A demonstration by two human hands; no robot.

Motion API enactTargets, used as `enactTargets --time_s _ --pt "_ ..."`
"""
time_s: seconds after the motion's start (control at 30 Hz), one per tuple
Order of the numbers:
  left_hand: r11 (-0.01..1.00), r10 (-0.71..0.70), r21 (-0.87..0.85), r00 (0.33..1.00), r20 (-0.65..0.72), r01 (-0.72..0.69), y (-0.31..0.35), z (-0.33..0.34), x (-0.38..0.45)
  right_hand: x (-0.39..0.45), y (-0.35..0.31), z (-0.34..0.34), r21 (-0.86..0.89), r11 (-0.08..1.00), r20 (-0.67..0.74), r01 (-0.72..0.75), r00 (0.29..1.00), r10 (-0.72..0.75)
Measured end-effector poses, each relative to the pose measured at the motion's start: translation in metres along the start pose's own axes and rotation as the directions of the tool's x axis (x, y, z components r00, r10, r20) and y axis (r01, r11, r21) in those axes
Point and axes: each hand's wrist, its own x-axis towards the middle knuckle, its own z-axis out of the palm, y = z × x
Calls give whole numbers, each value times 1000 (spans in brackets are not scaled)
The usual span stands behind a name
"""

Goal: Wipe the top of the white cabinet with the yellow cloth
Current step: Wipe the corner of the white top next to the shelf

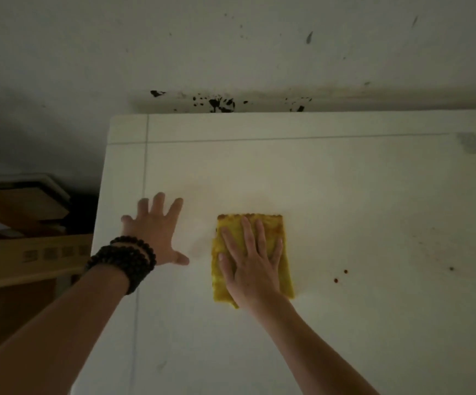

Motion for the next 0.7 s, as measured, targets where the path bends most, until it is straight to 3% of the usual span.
enactTargets --time_s 0.1,0.27,0.5,0.7 --pt "997 1 -73 999 -33 -4 17 -27 34 16 9 -7 13 999 -31 -34 999 34" --pt "992 -83 -87 992 98 92 21 -39 77 82 23 -31 1 999 -25 -51 998 51" --pt "994 -71 -80 995 75 77 15 -34 88 188 22 -67 -1 1000 -6 3 1000 -3" --pt "993 -69 -88 996 61 74 15 -33 83 84 13 -30 51 995 -89 82 993 -78"
